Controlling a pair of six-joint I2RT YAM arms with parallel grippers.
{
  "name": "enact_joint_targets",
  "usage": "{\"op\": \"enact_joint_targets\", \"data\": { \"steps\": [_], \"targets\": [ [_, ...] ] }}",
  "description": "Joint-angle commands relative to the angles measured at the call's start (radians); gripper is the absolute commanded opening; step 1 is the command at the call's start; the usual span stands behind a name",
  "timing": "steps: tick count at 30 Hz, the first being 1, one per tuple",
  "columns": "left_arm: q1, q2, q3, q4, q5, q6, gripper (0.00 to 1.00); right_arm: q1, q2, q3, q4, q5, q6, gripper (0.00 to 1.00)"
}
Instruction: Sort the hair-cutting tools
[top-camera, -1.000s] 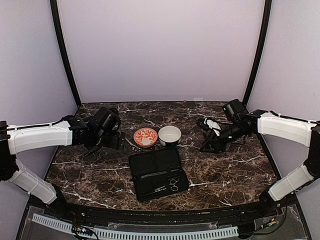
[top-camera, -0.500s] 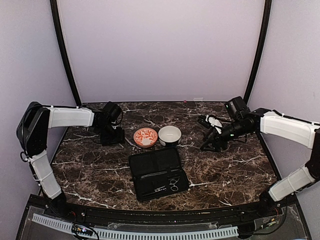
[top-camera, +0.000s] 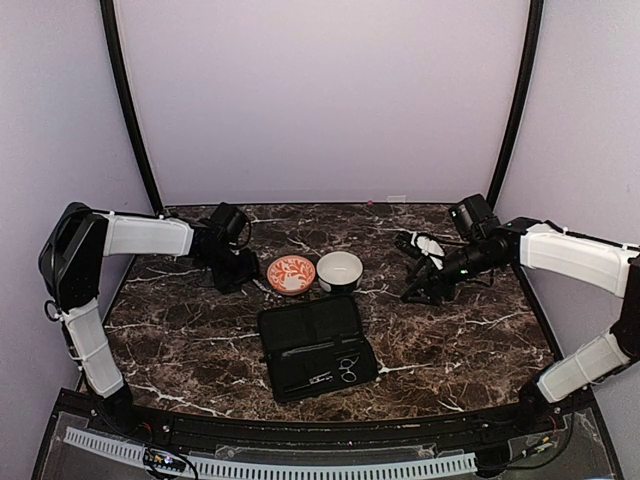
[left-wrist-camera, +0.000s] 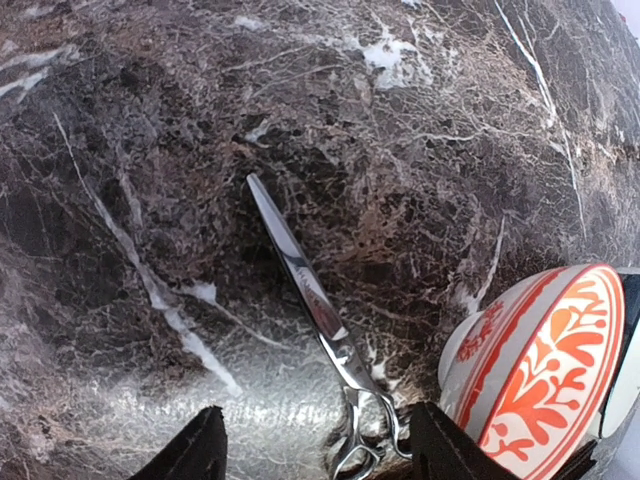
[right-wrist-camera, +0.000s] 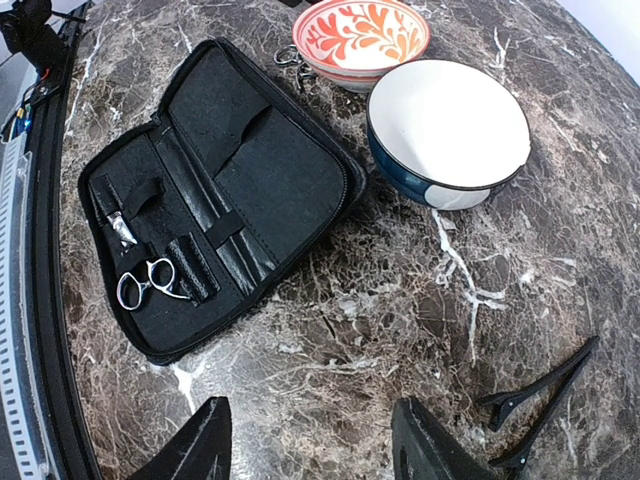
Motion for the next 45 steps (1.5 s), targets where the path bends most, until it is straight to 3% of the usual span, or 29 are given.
{"op": "enact_joint_targets", "data": {
  "steps": [1, 11, 20, 37, 45],
  "targets": [
    [-0.01, 0.018, -0.018, 0.016, -0.004, -0.054, 0.63, -0.005, 0.009, 0.0, 0.012, -0.01, -0.008, 0.54],
    [-0.04, 0.067, -0.008, 0.056, 0.012, -0.081, 0.63, -0.004, 0.029, 0.001, 0.017, -0.004, -0.002, 0.54],
    [-0.103, 0.102, 0.039, -0.061, -0.082, -0.145, 0.64, 0.004, 0.032, 0.013, 0.007, 0.002, 0.001, 0.54],
    [-0.144, 0.077, 0.051, -0.321, -0.19, 0.068, 0.65, 0.012, 0.043, 0.016, -0.001, 0.011, -0.009, 0.52],
    [-0.072, -0.015, -0.015, -0.425, -0.285, 0.153, 0.65, 0.024, 0.054, 0.018, -0.004, 0.02, -0.012, 0.52]
  ]
}}
